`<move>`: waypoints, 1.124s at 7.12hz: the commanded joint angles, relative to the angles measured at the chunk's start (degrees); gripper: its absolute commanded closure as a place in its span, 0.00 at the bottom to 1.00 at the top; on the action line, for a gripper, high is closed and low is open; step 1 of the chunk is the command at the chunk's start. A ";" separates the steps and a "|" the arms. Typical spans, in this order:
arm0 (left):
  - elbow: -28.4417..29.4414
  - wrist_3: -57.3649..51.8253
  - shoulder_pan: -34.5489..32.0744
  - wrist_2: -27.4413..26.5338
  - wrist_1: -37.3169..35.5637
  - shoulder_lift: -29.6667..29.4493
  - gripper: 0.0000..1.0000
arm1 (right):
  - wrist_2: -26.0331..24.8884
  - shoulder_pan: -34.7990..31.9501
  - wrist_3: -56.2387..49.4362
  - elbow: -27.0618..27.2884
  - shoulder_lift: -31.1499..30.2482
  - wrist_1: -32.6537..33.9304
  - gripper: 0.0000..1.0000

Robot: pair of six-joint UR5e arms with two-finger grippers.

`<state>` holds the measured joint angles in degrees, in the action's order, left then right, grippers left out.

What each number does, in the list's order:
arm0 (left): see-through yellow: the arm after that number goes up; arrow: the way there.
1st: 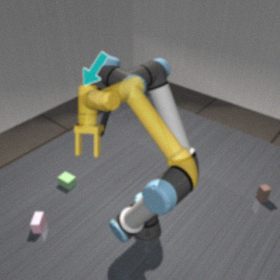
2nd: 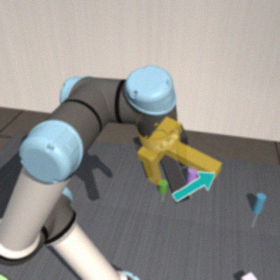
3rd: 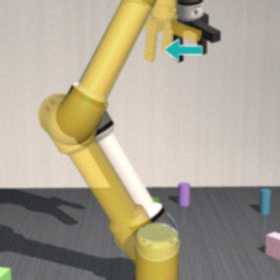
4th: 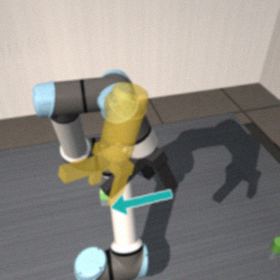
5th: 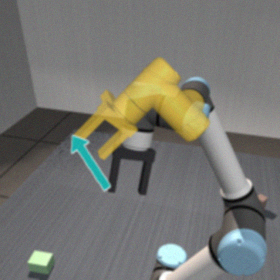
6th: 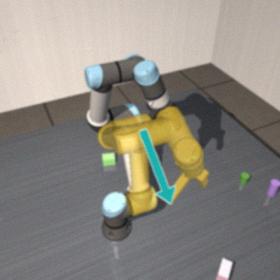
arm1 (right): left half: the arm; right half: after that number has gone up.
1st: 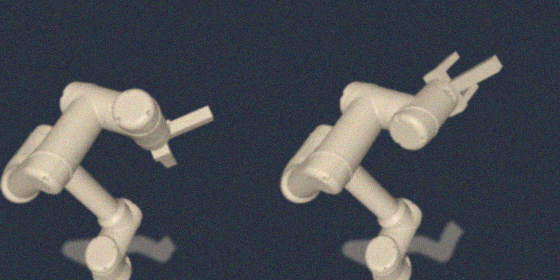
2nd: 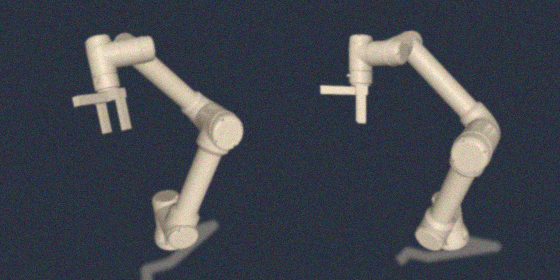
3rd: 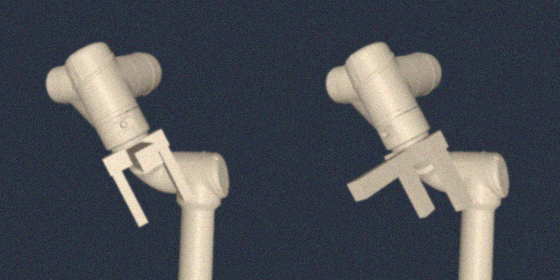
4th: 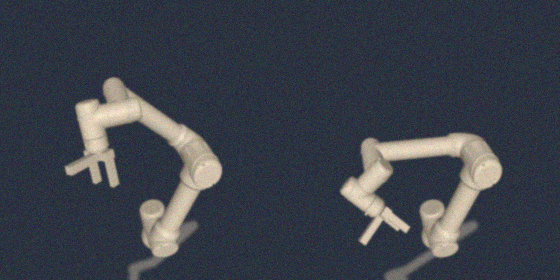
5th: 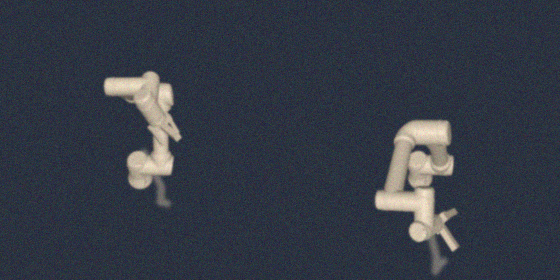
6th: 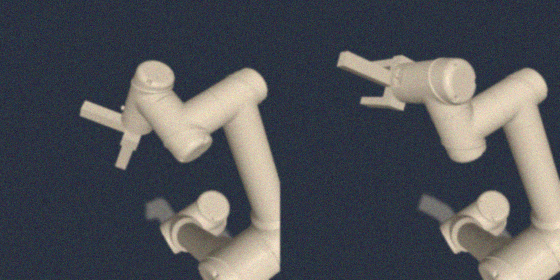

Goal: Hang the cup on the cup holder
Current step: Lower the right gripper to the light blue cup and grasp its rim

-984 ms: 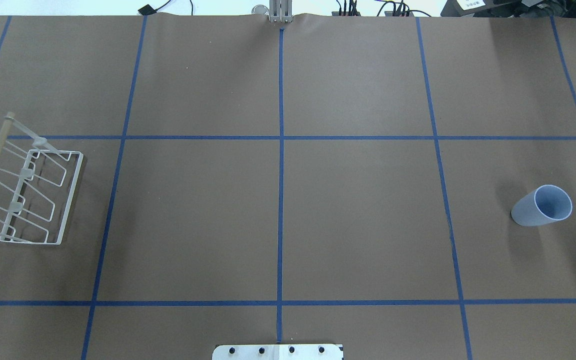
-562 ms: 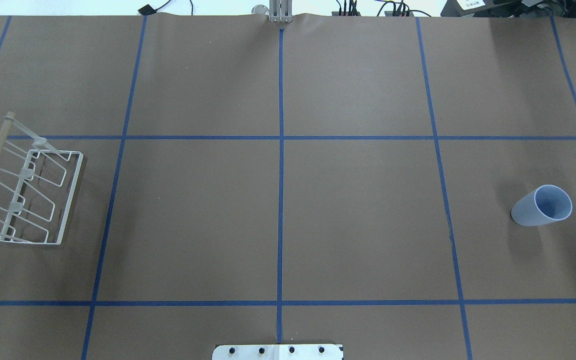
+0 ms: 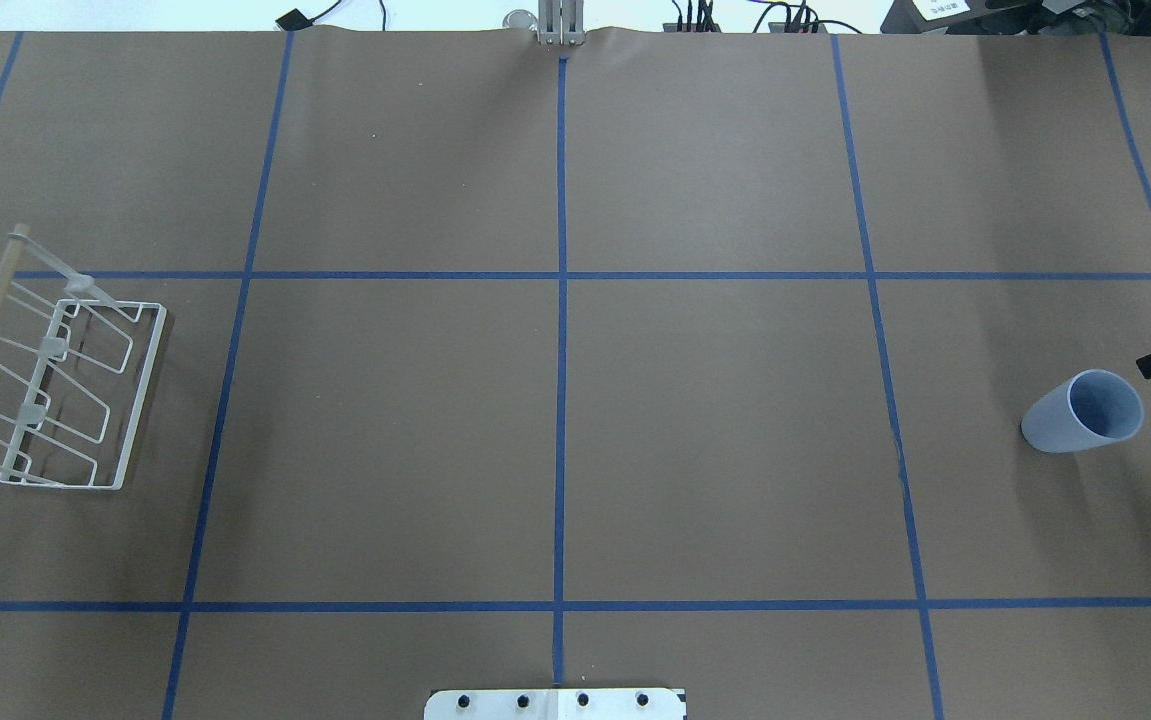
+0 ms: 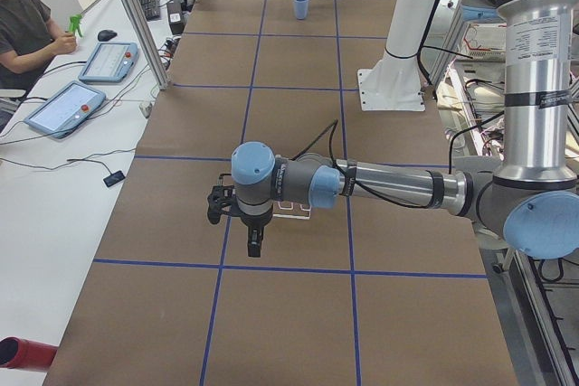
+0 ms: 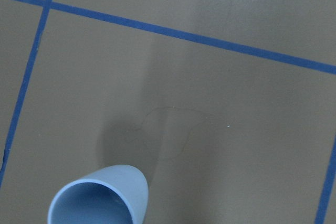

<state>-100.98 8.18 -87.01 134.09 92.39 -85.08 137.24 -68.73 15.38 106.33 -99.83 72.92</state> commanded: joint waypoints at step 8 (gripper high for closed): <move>-0.70 0.00 0.00 0.20 -0.02 0.18 0.02 | -3.47 6.51 0.80 -2.97 0.95 -0.15 1.00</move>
<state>-101.38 8.17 -87.01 134.30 92.44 -84.93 133.73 -62.29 16.13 103.42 -98.92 72.80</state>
